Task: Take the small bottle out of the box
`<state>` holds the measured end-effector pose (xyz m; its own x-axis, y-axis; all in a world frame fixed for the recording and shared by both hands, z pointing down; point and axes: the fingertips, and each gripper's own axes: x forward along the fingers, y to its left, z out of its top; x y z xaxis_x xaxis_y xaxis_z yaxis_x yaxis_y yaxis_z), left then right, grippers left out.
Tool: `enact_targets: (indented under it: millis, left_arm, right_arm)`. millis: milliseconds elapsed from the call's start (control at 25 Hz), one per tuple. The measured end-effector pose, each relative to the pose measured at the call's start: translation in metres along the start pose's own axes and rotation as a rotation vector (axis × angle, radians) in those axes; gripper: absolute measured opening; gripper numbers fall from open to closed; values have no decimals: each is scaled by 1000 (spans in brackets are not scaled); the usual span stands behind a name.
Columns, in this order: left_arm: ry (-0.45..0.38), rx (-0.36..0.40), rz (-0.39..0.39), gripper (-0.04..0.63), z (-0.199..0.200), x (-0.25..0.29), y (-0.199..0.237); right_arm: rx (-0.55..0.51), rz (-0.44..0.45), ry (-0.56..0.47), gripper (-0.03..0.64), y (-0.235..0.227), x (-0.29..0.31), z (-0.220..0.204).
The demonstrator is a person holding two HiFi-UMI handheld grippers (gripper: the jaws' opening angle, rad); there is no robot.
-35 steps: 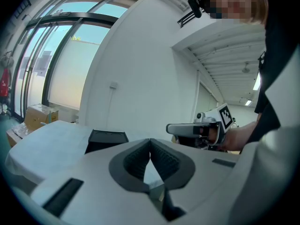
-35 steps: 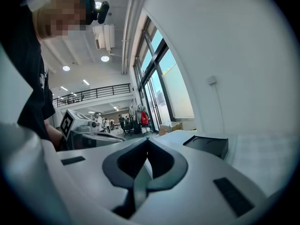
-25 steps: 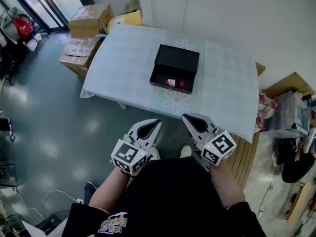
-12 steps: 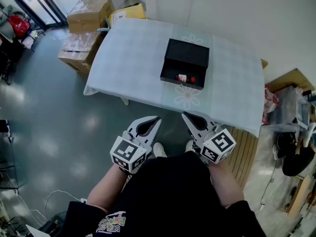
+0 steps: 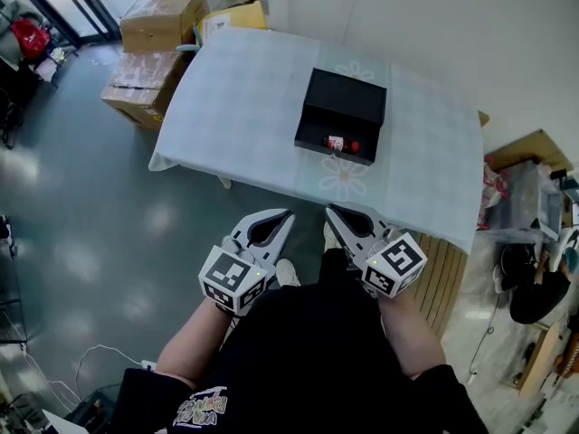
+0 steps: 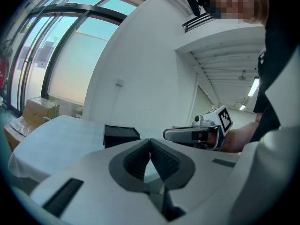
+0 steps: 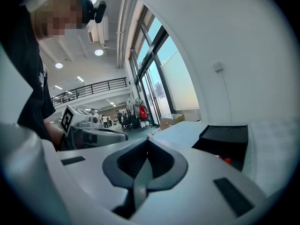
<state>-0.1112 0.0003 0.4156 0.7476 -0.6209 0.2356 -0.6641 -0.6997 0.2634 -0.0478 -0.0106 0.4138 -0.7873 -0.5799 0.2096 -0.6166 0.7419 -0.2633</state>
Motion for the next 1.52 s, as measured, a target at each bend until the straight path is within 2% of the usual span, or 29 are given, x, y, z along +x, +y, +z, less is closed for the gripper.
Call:
enact_targets:
  millis: [320,800,1160,1520]
  left_arm:
    - [-3,-17,36,29,10,33,6]
    - [14,-59,71,29,18,105,19]
    - [27,-97,98,28,16,148,33]
    - [37,-139,127,29,4,166,44]
  right_arm:
    - [2,28,23,21,-41,1,7]
    - [2,44,91,22,-134,10,11]
    - [-38,63,216,22,-195,26,-9]
    - [-159,101,435,25,-231,45,-50]
